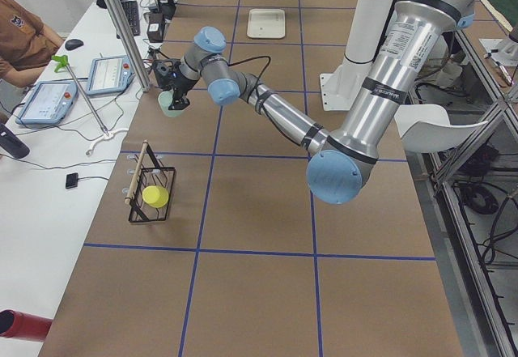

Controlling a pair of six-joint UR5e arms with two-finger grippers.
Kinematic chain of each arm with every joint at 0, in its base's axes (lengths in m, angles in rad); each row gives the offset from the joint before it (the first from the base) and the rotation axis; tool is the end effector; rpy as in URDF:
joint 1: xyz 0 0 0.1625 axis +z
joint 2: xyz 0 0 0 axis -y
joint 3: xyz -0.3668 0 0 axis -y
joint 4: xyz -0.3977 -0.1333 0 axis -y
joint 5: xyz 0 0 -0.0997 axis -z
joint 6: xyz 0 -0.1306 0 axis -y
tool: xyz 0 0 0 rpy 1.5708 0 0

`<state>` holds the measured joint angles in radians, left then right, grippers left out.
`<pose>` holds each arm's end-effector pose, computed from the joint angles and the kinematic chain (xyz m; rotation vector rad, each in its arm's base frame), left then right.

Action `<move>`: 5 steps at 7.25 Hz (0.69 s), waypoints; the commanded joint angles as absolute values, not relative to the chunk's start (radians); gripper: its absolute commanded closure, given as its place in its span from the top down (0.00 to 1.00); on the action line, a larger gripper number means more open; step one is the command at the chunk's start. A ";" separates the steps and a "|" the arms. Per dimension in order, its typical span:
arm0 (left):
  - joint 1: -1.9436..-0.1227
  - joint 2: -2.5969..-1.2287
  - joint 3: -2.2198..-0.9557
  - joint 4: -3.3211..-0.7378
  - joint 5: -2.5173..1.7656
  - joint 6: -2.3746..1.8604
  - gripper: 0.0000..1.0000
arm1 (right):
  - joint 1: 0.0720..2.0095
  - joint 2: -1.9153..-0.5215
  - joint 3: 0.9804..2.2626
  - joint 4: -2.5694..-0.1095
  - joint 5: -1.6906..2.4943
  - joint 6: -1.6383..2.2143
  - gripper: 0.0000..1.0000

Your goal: Left arm grabs green cup and hands to right arm on tray

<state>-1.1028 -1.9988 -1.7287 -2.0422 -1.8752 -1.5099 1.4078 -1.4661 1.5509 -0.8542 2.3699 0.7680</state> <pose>0.2052 -0.6146 0.2507 0.3559 1.0562 -0.7751 -0.0532 -0.5683 0.4854 0.3371 -1.0122 0.2268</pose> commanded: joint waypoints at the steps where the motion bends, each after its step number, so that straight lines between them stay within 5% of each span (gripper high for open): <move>1: -1.051 -2.040 -1.741 -2.045 -1.873 -1.676 0.20 | 1.344 -1.465 1.549 -0.650 2.372 1.065 1.00; 5: -0.973 -2.008 -1.909 -2.037 -1.691 -2.133 0.20 | 1.246 -1.370 1.551 -0.482 2.338 1.415 1.00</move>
<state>-0.9790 -2.0324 -1.8515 -2.0393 -1.7316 -1.9882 1.2811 -1.4188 1.5508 -0.4953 2.3542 1.3274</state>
